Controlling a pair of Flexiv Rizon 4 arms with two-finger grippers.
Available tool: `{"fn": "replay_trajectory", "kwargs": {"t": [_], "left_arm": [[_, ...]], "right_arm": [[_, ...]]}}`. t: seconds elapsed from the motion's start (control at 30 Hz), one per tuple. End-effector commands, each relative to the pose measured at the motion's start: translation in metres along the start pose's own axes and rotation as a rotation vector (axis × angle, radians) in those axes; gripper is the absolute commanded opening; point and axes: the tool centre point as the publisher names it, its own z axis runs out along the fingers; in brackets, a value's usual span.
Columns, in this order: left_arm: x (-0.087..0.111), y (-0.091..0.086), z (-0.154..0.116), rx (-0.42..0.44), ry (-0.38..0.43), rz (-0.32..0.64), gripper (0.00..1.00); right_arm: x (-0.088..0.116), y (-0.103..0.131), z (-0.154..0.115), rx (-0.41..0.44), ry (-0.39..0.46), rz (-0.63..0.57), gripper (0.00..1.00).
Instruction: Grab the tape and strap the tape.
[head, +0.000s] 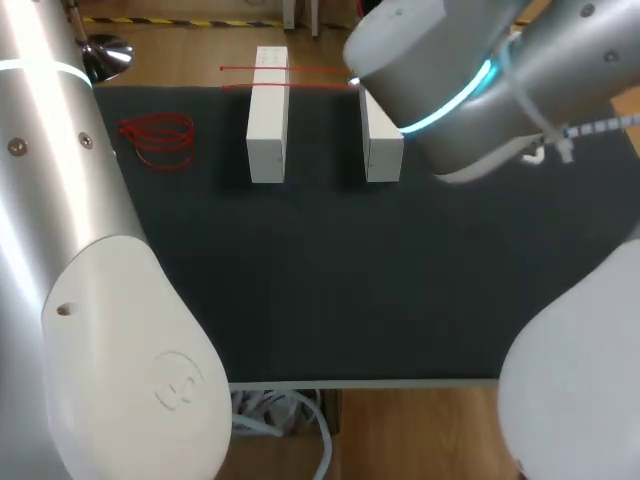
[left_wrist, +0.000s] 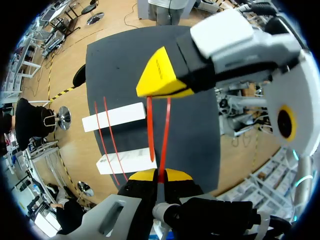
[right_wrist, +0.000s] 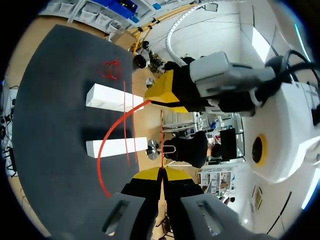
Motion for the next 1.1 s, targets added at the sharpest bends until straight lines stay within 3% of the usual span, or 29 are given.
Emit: {"fn": "replay_trajectory", "kwargs": {"t": [0.03, 0.17, 0.33, 0.67, 1.1], "left_arm": [[-0.002, -0.002, -0.002, -0.006, 0.006, -0.001, 0.0], [-0.002, -0.002, -0.002, -0.006, 0.006, -0.001, 0.0], [-0.002, -0.002, -0.002, -0.006, 0.006, -0.001, 0.0], [-0.002, -0.002, -0.002, -0.006, 0.006, -0.001, 0.0], [-0.002, -0.002, -0.002, -0.006, 0.006, -0.001, 0.0]], "right_arm": [[0.006, 0.01, -0.003, 0.141, 0.032, -0.05, 0.0], [0.012, 0.014, -0.008, 0.088, 0.034, -0.068, 0.0], [0.002, 0.012, -0.012, 0.073, -0.022, -0.08, 0.0], [0.0, -0.012, -0.001, 0.071, -0.024, -0.077, 0.0], [-0.001, 0.002, -0.009, -0.006, -0.028, -0.152, 0.0]]}}
